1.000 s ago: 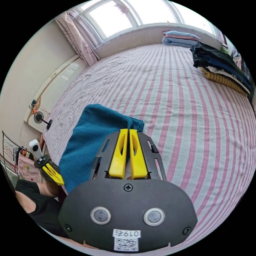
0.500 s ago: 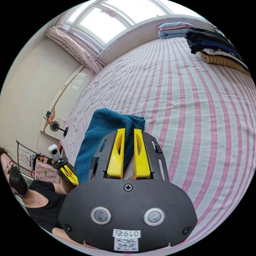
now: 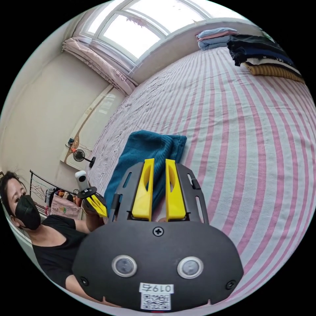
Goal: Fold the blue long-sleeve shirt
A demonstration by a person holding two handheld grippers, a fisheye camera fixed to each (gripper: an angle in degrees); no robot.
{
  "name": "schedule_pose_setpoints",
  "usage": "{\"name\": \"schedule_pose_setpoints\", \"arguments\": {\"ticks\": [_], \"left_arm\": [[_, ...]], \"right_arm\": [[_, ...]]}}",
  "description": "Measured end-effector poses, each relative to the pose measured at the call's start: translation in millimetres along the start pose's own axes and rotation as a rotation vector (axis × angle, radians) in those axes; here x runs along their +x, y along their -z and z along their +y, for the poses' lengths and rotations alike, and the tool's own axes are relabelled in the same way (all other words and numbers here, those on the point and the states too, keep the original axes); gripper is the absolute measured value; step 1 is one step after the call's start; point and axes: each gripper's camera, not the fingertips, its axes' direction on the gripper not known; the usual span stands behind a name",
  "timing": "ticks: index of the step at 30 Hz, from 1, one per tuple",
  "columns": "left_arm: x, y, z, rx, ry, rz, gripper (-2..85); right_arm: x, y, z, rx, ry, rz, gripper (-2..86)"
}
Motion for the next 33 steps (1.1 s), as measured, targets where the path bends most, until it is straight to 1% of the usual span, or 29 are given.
{"name": "schedule_pose_setpoints", "arguments": {"ticks": [2,4,6,7,11,13,17,22,26,27,31,33], "left_arm": [[-1,2,1,0.000,-0.001,0.000,0.8],[-2,3,1,0.001,0.002,0.002,0.9],[-2,5,3,0.007,0.007,0.002,0.9],[-2,5,3,0.007,0.007,0.003,0.9],[-1,8,6,0.013,0.005,0.013,0.9],[0,9,7,0.015,0.002,0.018,0.9],[2,7,11,0.002,-0.003,0.013,0.9],[5,8,17,0.002,-0.001,0.022,0.9],[10,7,24,0.002,-0.003,0.018,0.8],[12,6,26,0.002,-0.002,0.019,0.8],[20,5,33,0.009,-0.008,0.017,0.8],[30,6,38,0.038,-0.052,0.063,0.8]], "right_arm": [[-5,-8,2,-0.052,0.005,0.009,6.6],[-6,-14,2,-0.078,-0.008,0.072,6.3],[-5,-14,2,-0.063,-0.016,0.040,3.8],[-4,-12,2,-0.045,-0.026,0.020,0.8],[-11,2,4,0.014,-0.006,0.025,-0.3],[-16,9,5,0.031,0.002,0.034,0.1],[-15,0,8,-0.050,-0.018,0.094,3.2],[-40,13,13,0.001,0.055,0.174,8.0],[-68,29,7,0.089,0.124,0.249,5.5],[-70,29,5,0.086,0.126,0.252,5.0],[-74,8,-16,-0.034,0.120,0.284,6.1],[-74,2,-22,-0.057,0.101,0.302,6.3]]}}
